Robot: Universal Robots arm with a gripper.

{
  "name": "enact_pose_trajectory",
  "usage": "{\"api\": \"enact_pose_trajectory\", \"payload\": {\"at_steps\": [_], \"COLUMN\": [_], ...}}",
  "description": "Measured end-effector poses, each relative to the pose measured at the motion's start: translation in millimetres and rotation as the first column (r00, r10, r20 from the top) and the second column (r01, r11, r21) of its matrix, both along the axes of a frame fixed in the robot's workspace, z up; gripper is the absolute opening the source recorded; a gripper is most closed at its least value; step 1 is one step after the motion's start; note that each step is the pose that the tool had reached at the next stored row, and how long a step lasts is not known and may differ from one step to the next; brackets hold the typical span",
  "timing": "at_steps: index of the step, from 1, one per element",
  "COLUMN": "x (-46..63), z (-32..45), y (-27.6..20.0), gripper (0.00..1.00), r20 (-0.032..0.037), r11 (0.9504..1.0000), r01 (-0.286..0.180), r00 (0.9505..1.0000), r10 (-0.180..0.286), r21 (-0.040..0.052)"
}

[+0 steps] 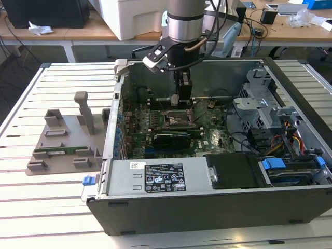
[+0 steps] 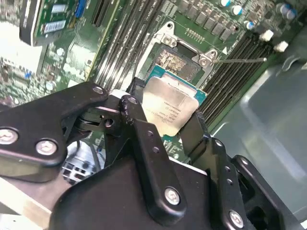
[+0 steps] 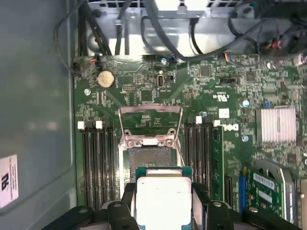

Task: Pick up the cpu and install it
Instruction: 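Place the cpu into insertion slot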

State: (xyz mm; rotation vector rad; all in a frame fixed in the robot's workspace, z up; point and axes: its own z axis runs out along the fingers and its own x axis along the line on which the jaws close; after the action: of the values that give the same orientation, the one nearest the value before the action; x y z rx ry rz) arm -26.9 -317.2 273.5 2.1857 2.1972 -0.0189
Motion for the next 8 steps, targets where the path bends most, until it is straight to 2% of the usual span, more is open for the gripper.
{"api": "enact_pose_trajectory", "payload": {"at_steps": [1, 3, 8], "x": [0.0, 0.0, 0.0], "z": [-0.1, 0.0, 0.0], "y": [0.1, 0.0, 0.0], "gripper": [0.55, 0.55, 0.55], "r20": [0.0001, 0.0000, 0.0000], "r11": [0.9987, 0.9960, 0.9953], "r01": [-0.051, -0.090, -0.097], "r00": [0.9987, 0.9960, 0.9953], "r10": [0.051, 0.090, 0.097], "r21": [0.0001, 0.0000, 0.0000]}}
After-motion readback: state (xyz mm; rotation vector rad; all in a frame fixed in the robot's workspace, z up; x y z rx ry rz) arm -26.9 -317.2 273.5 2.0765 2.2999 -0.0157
